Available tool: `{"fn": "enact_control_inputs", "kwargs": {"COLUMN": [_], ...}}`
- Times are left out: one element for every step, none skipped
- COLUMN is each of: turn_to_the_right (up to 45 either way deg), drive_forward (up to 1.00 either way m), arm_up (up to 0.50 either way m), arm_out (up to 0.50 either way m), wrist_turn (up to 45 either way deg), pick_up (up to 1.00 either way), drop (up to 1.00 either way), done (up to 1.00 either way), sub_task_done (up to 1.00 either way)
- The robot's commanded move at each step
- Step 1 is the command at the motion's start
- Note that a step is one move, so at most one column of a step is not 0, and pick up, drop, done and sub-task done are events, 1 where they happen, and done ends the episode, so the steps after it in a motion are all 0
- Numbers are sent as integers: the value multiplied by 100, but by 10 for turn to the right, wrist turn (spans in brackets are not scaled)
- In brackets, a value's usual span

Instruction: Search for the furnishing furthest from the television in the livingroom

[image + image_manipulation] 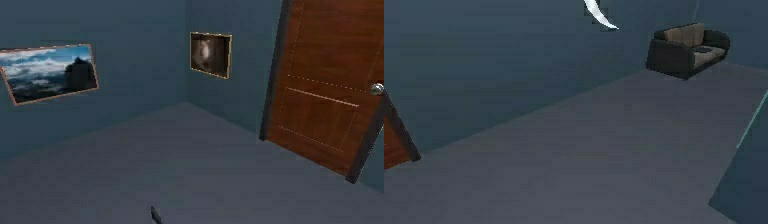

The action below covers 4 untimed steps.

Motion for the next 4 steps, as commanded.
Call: {"fn": "enact_control_inputs", "kwargs": {"turn_to_the_right": [150, 30, 0, -360], "drive_forward": [0, 0, 80, 0], "arm_up": [0, 0, 0, 0], "arm_out": [0, 0, 0, 0], "wrist_turn": [0, 0, 0, 0], "pick_up": [0, 0, 0, 0], "drop": [0, 0, 0, 0], "done": [0, 0, 0, 0], "sub_task_done": [0, 0, 0, 0]}}
